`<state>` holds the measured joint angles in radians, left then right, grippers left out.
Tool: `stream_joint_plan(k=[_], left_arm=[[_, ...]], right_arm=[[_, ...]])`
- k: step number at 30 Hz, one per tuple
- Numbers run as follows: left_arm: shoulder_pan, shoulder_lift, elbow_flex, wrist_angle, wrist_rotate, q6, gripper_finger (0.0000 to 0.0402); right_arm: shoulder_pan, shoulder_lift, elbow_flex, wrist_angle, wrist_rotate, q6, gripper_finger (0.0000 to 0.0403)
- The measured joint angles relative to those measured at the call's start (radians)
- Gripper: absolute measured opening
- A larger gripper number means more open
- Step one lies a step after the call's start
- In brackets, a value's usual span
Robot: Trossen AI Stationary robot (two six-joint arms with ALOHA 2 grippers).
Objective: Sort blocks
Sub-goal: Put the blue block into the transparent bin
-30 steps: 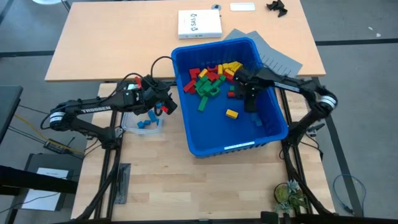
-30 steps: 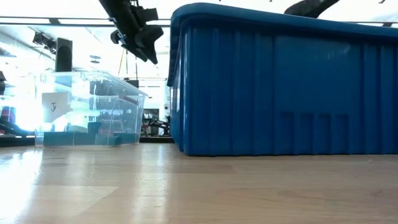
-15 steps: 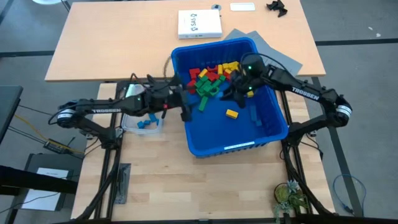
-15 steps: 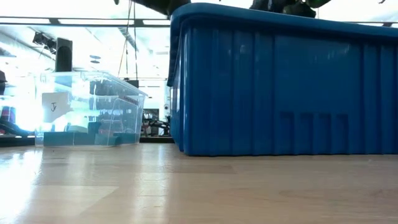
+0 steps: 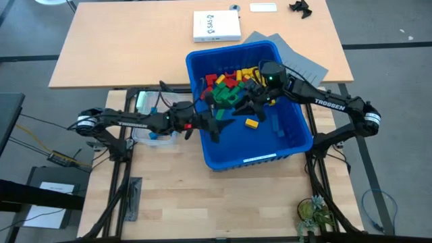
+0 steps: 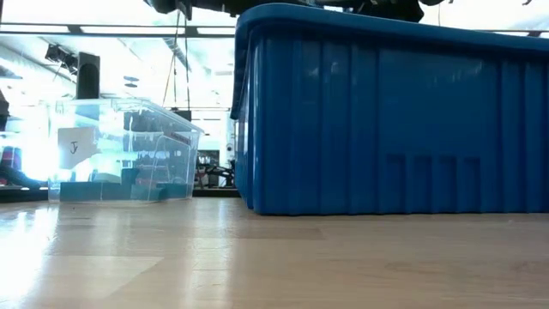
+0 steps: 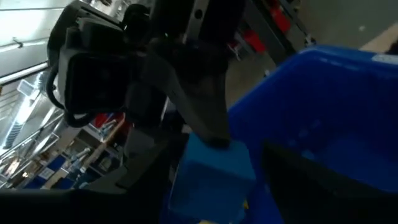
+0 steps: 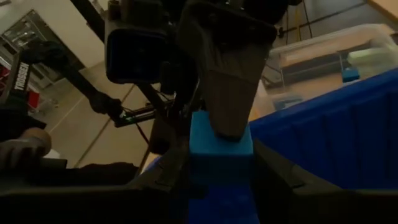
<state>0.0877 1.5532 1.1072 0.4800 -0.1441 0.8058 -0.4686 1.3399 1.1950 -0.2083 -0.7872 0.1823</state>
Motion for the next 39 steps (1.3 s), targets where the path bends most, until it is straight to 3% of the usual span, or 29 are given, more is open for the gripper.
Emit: stream_joint_plan(k=[5, 11, 16, 20, 24, 29, 33, 39], left_arm=[[-0.011, 0.034, 0.0, 0.047, -0.001, 0.018, 0.0241], [-0.024, 0.04, 0.0, 0.052, -0.065, 0.047, 0.0139], [-0.048, 0.01, 0.0, 0.026, -0.209, 0.033, 0.0137], [-0.064, -0.047, 0.0, -0.057, -0.309, -0.12, 0.0137], [-0.064, -0.147, 0.0, -0.241, -0.428, -0.327, 0.0137], [-0.039, -0.257, 0.0, -0.593, -0.548, -0.578, 0.0137], [0.001, -0.33, 0.001, -0.882, -0.554, -0.812, 0.0137], [0.075, -0.397, 0.0, -1.284, -0.498, -1.092, 0.0137]], right_arm=[[0.016, 0.0, 0.0, -0.002, 0.006, 0.009, 0.0124], [0.038, 0.0, 0.0, -0.001, 0.044, 0.014, 0.0183], [0.025, -0.007, 0.0, -0.003, 0.086, 0.019, 0.024], [-0.024, -0.046, 0.0, -0.005, 0.084, -0.004, 0.0269], [-0.074, -0.088, 0.0, 0.003, 0.099, -0.044, 0.0284], [-0.125, -0.117, 0.0, 0.057, 0.195, -0.097, 0.0283], [-0.149, -0.127, 0.0, 0.097, 0.242, -0.098, 0.0278], [-0.155, -0.123, 0.0, 0.134, 0.195, -0.089, 0.0272]])
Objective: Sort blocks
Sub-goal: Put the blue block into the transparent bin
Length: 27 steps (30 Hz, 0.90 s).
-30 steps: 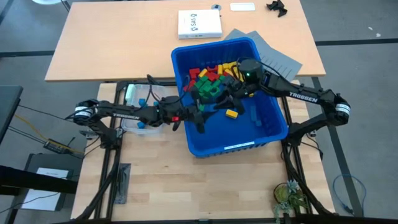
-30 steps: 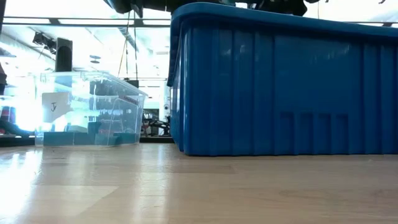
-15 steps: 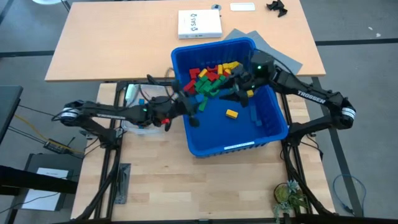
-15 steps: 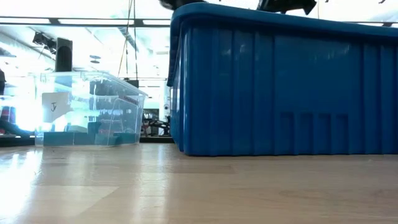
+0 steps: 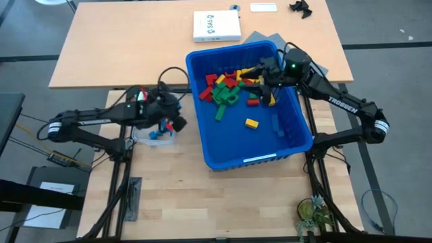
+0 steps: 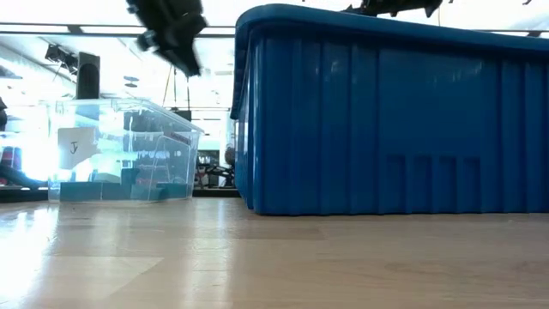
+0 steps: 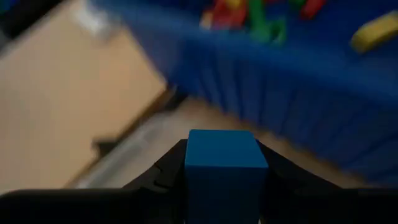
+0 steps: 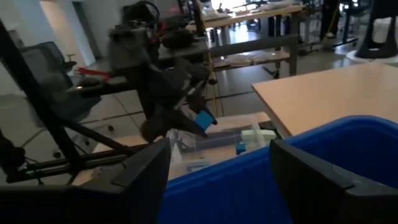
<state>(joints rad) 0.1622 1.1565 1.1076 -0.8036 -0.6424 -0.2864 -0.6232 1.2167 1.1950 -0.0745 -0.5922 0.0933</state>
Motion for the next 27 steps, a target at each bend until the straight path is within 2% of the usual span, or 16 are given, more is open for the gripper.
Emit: stream_joint_plan(k=[7, 10, 15, 19, 23, 27], left_arm=[[0.068, -0.02, -0.001, -0.3, 0.03, -0.195, 0.0148], [0.087, -0.019, -0.001, -0.329, 0.03, -0.237, 0.0211], [0.087, -0.018, -0.001, -0.276, 0.026, -0.241, 0.0322], [0.087, -0.018, -0.001, -0.24, 0.022, -0.241, 0.0366], [0.087, -0.018, -0.001, -0.219, 0.008, -0.237, 0.0376], [0.087, -0.018, -0.001, -0.195, -0.008, -0.236, 0.0377]], right_arm=[[0.0, 0.008, 0.0, 0.022, 0.044, 0.0, 0.0273], [0.0, 0.008, 0.0, 0.026, 0.055, 0.0, 0.027], [0.0, 0.008, 0.0, -0.018, 0.06, -0.064, 0.0266], [0.0, 0.008, 0.0, -0.193, 0.223, -0.251, 0.0263], [-0.007, 0.038, 0.001, -0.349, 0.468, -0.471, 0.0259], [-0.041, 0.118, 0.001, -0.438, 0.551, -0.58, 0.0249]])
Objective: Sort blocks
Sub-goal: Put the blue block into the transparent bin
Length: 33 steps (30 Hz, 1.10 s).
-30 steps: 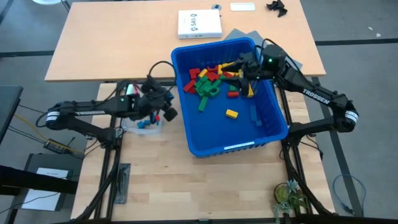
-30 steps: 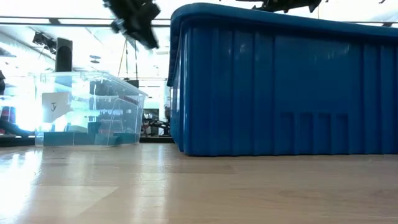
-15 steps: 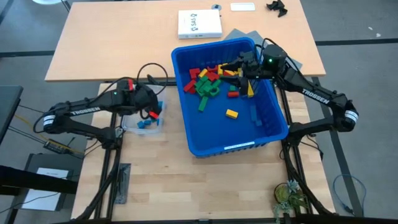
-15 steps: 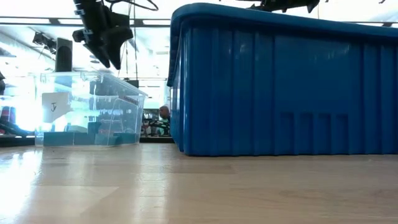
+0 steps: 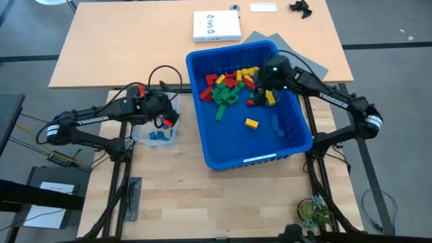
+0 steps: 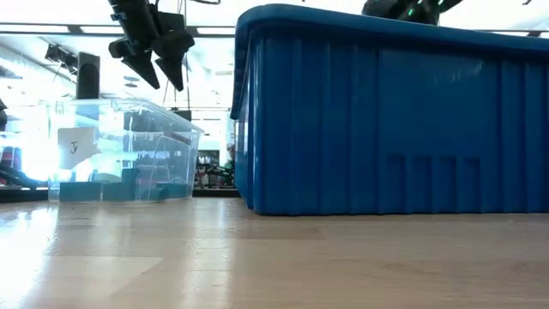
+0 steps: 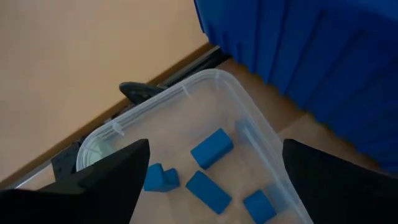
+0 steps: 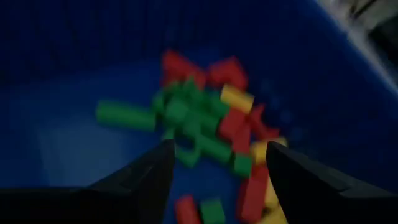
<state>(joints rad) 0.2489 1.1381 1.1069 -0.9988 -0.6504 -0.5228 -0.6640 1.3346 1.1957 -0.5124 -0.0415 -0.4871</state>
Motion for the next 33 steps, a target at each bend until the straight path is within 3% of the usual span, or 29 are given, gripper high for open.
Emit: stream_joint_plan(k=[8, 18, 24, 33], left_arm=[[0.0, 0.0, 0.0, 0.009, -0.002, -0.002, 0.0378], [0.0, 0.001, 0.0, 0.01, -0.002, -0.002, 0.0378], [0.0, 0.001, 0.0, 0.011, -0.001, -0.003, 0.0378], [-0.001, 0.001, 0.0, 0.016, -0.001, -0.005, 0.0378]], right_arm=[[-0.074, 0.199, 0.0, -0.159, 0.123, -0.067, 0.0229], [-0.125, 0.364, 0.0, -0.296, 0.224, 0.12, 0.0228], [-0.12, 0.425, 0.001, -0.272, 0.286, 0.113, 0.0228], [-0.105, 0.435, 0.0, -0.355, 0.275, 0.08, 0.0228]])
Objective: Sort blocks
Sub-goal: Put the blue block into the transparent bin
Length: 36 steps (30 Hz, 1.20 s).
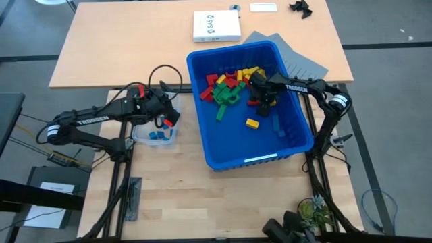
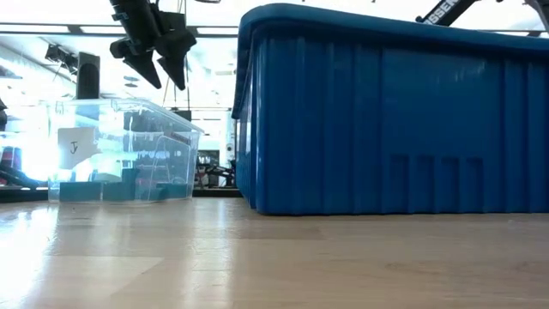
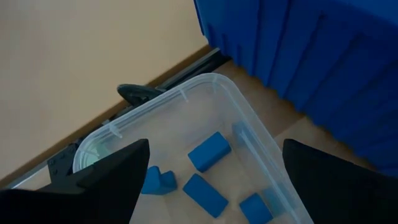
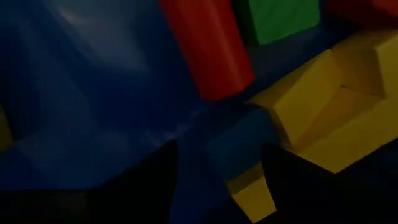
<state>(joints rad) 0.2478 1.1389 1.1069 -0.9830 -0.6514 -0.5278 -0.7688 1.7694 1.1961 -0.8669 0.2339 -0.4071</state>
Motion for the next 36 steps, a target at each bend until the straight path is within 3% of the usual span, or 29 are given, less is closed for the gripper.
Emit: stream_joint_plan(k=[7, 16, 20, 26, 36], left_arm=[[0.0, 0.0, 0.0, 0.05, 0.0, 0.027, 0.0378], [-0.001, 0.0, 0.0, 0.052, 0.001, 0.027, 0.0378], [-0.001, 0.0, 0.0, 0.052, 0.0, 0.027, 0.0378], [-0.001, 0.0, 0.0, 0.055, 0.0, 0.029, 0.0378], [-0.001, 0.0, 0.0, 0.058, 0.0, 0.027, 0.0378]], right_arm=[[-0.01, 0.039, -0.001, 0.035, -0.074, 0.012, 0.0228], [0.01, 0.019, -0.002, 0.031, -0.314, 0.113, 0.0228], [0.028, -0.028, -0.002, 0.013, -0.306, 0.12, 0.0228], [0.028, -0.061, -0.001, -0.042, -0.202, 0.036, 0.0228], [0.028, -0.061, -0.001, -0.07, -0.231, 0.289, 0.0228]])
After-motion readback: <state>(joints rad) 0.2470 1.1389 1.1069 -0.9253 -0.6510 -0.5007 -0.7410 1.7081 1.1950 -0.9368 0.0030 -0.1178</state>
